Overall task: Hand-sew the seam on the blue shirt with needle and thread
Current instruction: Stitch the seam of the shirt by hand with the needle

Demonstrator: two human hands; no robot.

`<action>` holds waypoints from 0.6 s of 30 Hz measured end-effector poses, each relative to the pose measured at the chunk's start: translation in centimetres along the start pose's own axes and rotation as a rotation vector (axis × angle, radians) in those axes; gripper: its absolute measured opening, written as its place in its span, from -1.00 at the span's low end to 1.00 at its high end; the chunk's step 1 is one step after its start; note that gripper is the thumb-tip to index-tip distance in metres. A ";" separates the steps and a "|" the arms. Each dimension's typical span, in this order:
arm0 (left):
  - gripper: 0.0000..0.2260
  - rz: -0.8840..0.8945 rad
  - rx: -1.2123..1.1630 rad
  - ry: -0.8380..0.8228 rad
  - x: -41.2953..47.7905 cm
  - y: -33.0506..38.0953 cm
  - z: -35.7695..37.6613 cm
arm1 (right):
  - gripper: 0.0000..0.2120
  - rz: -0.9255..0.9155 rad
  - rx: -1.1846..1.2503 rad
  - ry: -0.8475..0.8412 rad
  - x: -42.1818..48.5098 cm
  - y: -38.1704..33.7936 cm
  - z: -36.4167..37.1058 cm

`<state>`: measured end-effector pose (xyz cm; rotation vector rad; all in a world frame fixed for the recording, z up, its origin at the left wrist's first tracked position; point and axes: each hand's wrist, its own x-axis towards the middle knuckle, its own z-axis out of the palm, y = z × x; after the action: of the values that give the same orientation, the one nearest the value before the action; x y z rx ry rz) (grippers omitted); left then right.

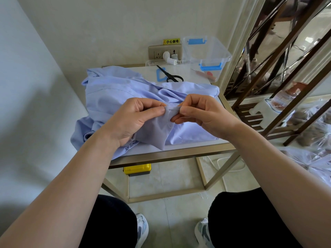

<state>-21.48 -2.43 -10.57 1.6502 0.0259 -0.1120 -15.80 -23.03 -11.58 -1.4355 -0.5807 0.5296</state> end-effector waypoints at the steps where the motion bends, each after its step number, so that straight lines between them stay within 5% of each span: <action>1: -0.92 -0.007 -0.027 -0.018 0.0 0.1 0.0 | -0.97 -0.003 0.017 -0.012 0.0 0.0 0.0; 18: -0.85 0.025 -0.065 0.016 0.2 0.1 0.3 | -0.95 -0.004 -0.029 0.119 0.5 0.4 0.4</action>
<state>-21.29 -2.78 -10.52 1.5857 0.0208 -0.0782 -15.73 -22.36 -11.90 -1.4824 -0.4979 0.4315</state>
